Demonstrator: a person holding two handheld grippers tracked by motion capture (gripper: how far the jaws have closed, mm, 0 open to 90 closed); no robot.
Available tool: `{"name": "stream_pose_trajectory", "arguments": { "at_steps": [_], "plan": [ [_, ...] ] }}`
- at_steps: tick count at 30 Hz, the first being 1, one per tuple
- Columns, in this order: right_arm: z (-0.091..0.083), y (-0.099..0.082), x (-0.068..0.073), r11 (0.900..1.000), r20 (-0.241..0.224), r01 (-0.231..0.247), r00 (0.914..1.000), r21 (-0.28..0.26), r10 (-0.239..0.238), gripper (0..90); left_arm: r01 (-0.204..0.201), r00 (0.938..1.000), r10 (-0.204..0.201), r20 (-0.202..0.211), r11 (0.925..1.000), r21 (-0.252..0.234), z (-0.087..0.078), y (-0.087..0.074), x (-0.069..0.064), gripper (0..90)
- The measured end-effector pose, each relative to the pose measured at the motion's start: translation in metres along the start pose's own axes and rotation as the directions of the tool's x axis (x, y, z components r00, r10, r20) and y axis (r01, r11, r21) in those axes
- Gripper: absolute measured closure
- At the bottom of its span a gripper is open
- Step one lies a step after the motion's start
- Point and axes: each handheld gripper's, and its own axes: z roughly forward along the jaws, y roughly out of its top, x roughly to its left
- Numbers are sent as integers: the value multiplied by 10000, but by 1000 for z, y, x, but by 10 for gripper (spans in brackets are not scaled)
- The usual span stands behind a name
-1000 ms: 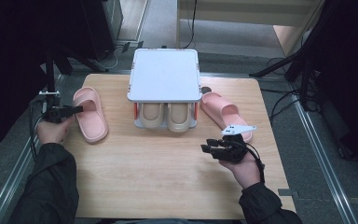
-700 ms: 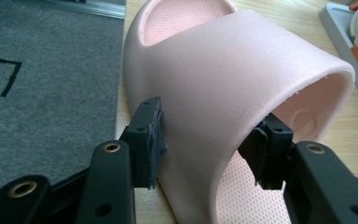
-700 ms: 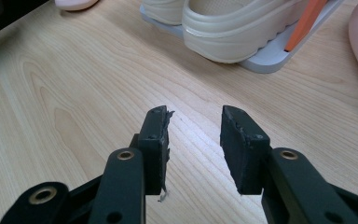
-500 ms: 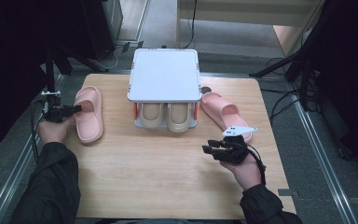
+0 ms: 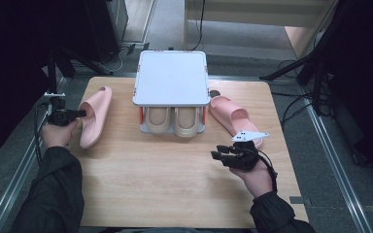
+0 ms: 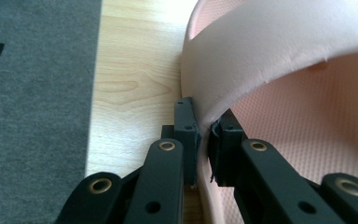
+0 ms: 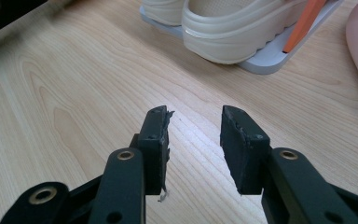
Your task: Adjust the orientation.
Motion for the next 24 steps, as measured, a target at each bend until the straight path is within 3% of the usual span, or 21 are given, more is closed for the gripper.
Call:
{"name": "stream_pose_trajectory", "arguments": {
  "at_steps": [9, 13, 20, 24],
  "plan": [
    [0, 0, 0, 10000, -37, -19, 10000, -28, 18, 628, 259, 9987, -260, 443, 9997, 7, -8, 10, -15, 832],
    [1, 1, 1, 10000, -96, 36, 9999, 17, -36, 628, -44, 9985, 47, 553, 10000, -61, -15, 20, -28, 834],
    [4, 3, 2, 9999, -182, 109, 9998, 64, -107, 627, 47, 9984, -37, 556, 9998, -177, -26, 38, -40, 833],
    [6, 5, 2, 9998, -242, 166, 9996, 60, -165, 627, -179, 9989, 190, 436, 9995, -251, -34, 50, -49, 831]
  ]
}}
